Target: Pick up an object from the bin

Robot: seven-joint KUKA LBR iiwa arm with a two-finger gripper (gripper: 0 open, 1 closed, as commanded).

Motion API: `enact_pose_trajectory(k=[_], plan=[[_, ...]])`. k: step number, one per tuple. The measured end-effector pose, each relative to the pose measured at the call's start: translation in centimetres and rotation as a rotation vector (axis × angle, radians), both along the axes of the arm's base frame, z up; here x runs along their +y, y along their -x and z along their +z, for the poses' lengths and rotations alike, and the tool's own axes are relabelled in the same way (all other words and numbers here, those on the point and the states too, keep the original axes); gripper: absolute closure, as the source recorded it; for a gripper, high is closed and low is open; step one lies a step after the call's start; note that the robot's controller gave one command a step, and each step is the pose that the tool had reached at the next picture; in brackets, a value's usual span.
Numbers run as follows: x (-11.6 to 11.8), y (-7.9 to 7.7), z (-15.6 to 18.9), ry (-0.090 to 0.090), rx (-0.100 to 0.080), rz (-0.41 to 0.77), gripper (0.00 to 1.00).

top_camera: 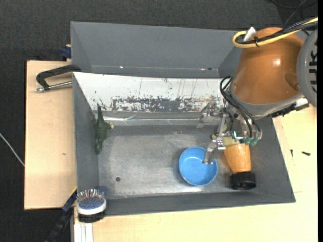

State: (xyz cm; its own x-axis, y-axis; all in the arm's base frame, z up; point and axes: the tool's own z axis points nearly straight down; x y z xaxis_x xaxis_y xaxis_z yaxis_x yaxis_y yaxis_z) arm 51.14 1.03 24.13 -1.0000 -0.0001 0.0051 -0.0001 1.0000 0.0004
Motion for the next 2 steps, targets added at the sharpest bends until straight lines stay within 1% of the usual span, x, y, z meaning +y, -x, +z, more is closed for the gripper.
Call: enact_pose_trajectory(k=[1,2], plan=[[-2.7,-2.6,-17.0,-0.001,-0.011,0.146,0.0],[-3.3,-2.1,-13.9,0.0,-0.013,0.157,0.0]])
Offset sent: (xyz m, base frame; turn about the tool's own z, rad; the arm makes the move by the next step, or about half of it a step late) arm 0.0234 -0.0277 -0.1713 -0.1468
